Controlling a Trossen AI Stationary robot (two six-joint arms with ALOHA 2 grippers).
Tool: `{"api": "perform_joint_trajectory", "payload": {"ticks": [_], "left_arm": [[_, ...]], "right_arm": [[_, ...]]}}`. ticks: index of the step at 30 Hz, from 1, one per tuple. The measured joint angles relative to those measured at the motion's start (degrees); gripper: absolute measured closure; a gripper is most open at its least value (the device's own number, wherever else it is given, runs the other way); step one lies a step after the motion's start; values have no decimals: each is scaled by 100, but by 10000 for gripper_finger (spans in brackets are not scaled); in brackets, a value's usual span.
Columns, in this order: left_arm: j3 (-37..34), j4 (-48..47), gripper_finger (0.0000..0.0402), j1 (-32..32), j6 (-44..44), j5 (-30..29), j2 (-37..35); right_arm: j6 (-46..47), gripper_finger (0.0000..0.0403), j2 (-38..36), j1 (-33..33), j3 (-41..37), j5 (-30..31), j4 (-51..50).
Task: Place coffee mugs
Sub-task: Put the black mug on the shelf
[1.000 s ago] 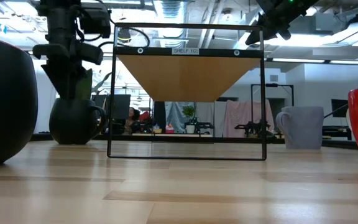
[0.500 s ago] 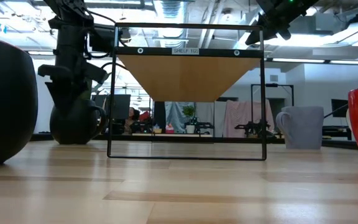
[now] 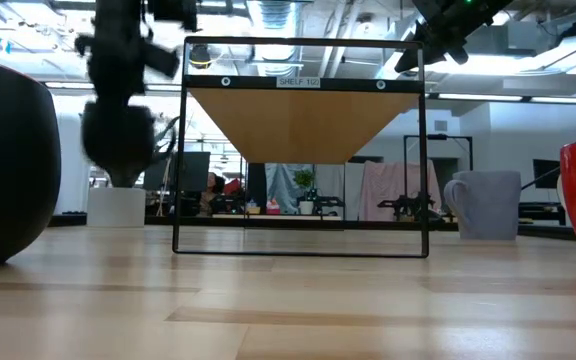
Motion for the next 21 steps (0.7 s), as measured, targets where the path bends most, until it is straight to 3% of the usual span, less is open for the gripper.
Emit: {"api": "perform_joint_trajectory", "payload": {"ticks": [5,10,17,21], "left_arm": [[947,-185,399,-1048,-422,129,7],[1563,224,399,-1853,-537,-293,204],[2805,175,400,-1908,230,-275,1288],[3594,-82,401,-1727,743,66,2073]], "right_arm": [[5,373,2,0,-2,0,0],[28,369,2,0,-2,0,9],[129,374,2,0,-2,0,25],[129,372,2,0,-2,0,26]]}}
